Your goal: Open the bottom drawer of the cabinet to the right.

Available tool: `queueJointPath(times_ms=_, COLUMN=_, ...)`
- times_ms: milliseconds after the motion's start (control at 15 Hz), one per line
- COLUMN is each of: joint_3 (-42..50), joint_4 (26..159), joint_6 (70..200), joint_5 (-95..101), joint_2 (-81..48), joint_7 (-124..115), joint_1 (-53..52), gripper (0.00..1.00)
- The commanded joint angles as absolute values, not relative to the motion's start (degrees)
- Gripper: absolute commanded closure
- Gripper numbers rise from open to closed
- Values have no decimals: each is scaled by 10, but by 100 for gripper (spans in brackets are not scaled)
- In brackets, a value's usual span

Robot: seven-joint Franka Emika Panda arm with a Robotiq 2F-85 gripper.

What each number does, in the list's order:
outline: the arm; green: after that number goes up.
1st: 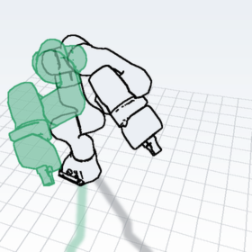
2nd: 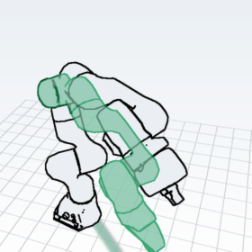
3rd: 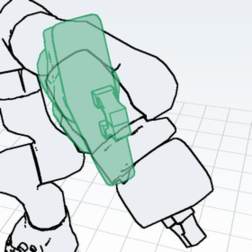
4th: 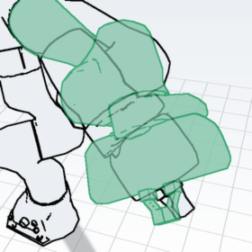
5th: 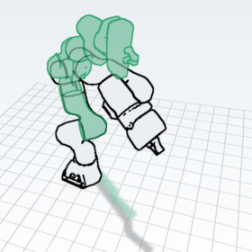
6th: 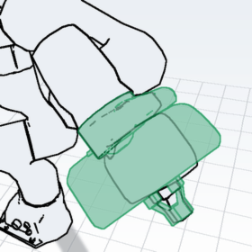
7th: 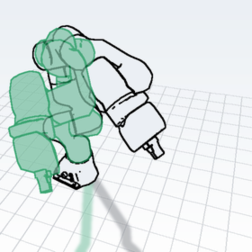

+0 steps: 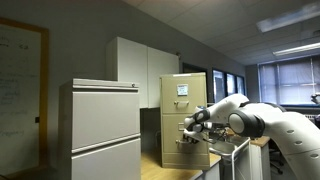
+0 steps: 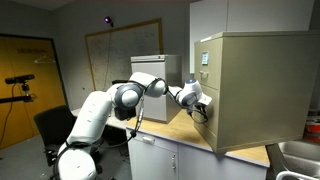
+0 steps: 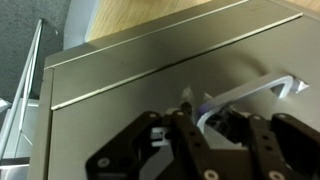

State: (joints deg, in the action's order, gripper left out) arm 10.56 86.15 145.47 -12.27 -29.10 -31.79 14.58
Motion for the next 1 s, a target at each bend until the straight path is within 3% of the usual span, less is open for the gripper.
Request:
queueJointPath(times_ms=0, joint_3=97, joint_4=855, joint_6=1362, joint_5=-111, joint_2=-239, joint_7=-285, joint_1=118, gripper=95)
queueJointPath(times_ms=933, joint_3=76, joint_4=1032, joint_6=1500, joint_5=-138, joint_2=-185, joint_7=-249, joint_1=113, gripper=95)
